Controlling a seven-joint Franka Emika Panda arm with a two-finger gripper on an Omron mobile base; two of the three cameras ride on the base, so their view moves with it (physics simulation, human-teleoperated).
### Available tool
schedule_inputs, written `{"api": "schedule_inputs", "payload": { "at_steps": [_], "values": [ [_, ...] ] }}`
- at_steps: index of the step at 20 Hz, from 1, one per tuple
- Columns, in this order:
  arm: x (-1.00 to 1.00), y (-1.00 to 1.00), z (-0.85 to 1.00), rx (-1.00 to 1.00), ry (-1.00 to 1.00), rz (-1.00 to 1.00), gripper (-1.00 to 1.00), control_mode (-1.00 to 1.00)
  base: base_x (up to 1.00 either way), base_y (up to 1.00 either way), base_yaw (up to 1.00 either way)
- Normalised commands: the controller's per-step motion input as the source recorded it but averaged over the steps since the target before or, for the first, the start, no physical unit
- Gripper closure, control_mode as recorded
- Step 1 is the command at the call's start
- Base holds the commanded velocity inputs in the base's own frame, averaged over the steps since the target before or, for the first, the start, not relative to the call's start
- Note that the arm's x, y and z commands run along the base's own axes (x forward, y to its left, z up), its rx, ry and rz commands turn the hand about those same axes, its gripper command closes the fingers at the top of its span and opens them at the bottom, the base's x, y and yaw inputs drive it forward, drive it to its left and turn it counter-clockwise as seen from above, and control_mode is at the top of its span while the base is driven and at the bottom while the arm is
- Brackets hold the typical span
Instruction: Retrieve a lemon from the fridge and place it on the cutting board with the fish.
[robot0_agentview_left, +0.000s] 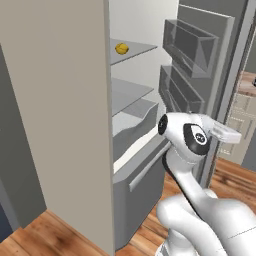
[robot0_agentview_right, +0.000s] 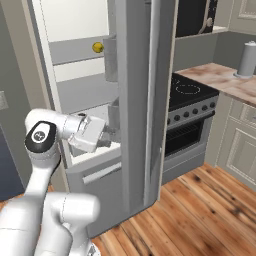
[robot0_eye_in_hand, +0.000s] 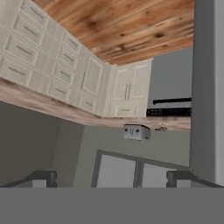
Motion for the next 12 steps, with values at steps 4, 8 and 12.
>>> {"api": "schedule_inputs", "payload": {
  "at_steps": [4, 8, 12],
  "values": [
    [-0.14, -0.06, 0.11, 0.00, -0.13, 0.30, -1.00, -1.00, 0.00, 0.00, 0.00],
    [-0.04, 0.31, 0.07, 0.00, -0.10, 0.39, -1.00, -1.00, 0.00, 0.00, 0.00],
    [0.00, 0.02, 0.22, 0.00, -0.15, 0.37, -1.00, -1.00, 0.00, 0.00, 0.00]
  ]
}}
